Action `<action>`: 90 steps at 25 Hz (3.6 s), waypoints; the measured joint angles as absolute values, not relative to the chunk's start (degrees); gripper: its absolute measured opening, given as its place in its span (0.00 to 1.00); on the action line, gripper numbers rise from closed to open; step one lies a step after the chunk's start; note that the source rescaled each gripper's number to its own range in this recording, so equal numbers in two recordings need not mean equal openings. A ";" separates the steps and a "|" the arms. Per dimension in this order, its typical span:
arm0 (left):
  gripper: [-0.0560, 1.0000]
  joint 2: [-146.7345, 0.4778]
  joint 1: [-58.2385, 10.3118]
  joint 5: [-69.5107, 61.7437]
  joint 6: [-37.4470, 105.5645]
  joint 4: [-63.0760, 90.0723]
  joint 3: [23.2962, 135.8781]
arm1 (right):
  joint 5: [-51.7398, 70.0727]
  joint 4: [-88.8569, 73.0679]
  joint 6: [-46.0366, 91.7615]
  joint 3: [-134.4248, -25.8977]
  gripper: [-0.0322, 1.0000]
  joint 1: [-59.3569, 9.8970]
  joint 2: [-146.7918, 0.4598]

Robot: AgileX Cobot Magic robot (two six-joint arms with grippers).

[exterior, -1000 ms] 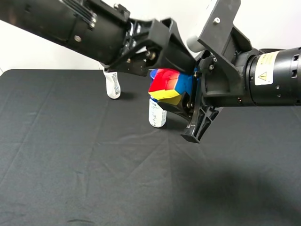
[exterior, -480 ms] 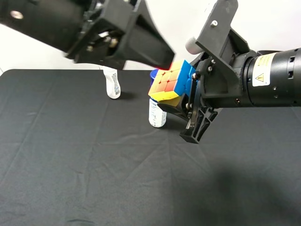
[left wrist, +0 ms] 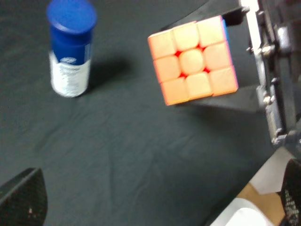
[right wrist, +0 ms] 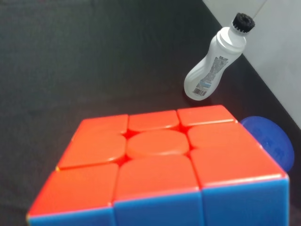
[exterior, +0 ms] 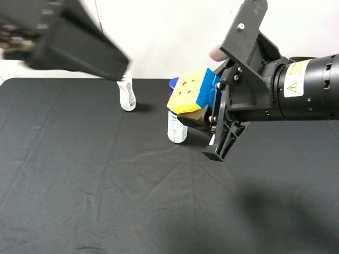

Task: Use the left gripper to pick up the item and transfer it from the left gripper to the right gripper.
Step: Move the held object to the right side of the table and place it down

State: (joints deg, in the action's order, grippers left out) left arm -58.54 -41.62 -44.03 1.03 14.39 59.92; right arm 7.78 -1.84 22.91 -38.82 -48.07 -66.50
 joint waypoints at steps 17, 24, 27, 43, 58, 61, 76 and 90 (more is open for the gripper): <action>0.98 -40.29 -41.62 -66.78 -14.26 -11.13 59.49 | 8.39 -1.95 22.91 -38.82 0.03 -48.07 -66.50; 0.98 -28.55 -41.62 -66.78 -14.74 -11.19 49.76 | 8.39 -2.13 20.89 -38.82 0.03 -48.07 -66.50; 0.98 -22.69 -41.62 -66.78 -14.56 -11.19 44.45 | 8.39 -2.13 20.29 -38.82 0.03 -48.07 -66.50; 0.98 -8.46 -41.62 -62.14 -7.71 -2.45 28.62 | 8.39 -2.17 19.66 -38.82 0.03 -48.07 -66.50; 0.98 -8.46 -37.98 -60.96 -7.54 -2.10 28.17 | 9.42 -2.39 17.41 -38.82 0.03 -48.07 -66.50; 0.98 -8.46 -29.98 -60.96 -7.43 -2.05 28.17 | 10.78 -2.39 16.20 -38.82 0.03 -48.07 -66.50; 0.98 -7.33 -1.91 -60.82 -7.43 -2.05 28.17 | 15.80 -2.57 5.28 -38.82 0.03 -46.67 -66.50; 0.98 0.34 1.72 -60.82 -7.42 -2.05 28.17 | 29.96 -1.20 -2.19 -41.86 0.03 -24.26 -72.31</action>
